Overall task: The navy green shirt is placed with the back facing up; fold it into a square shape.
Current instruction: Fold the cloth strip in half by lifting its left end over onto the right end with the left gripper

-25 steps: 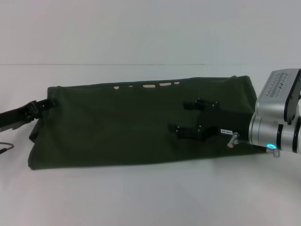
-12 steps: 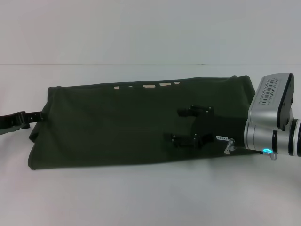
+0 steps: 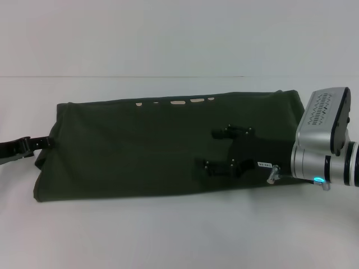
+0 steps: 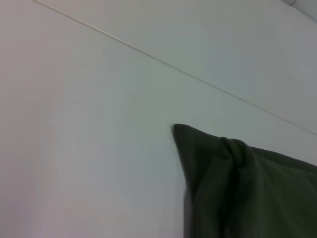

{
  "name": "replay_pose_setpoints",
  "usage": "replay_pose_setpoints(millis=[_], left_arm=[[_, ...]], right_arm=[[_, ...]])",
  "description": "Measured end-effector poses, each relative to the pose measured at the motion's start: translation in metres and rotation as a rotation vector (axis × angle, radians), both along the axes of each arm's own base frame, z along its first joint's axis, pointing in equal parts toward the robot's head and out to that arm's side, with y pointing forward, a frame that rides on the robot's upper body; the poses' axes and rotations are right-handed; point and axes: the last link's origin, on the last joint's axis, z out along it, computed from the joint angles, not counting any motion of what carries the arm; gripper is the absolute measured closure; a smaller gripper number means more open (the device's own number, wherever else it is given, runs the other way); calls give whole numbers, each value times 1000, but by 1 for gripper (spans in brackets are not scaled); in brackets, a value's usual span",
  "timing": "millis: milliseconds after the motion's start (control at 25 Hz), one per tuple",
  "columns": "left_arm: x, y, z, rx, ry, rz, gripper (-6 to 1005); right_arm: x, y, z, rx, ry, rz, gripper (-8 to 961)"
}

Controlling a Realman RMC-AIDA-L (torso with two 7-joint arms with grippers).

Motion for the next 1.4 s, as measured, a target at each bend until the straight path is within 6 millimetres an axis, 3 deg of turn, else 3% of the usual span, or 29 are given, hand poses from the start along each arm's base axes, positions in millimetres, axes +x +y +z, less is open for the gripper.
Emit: replay_pose_setpoints(millis=[960,1400], left_arm=[[1,-2,-10,-12,-6,9,264],[15,-3,-30,-56,-52,-14,301]], right_arm=[[0,1,1,3,7,-10,58],[1,0,0,-1,7,-14,58]])
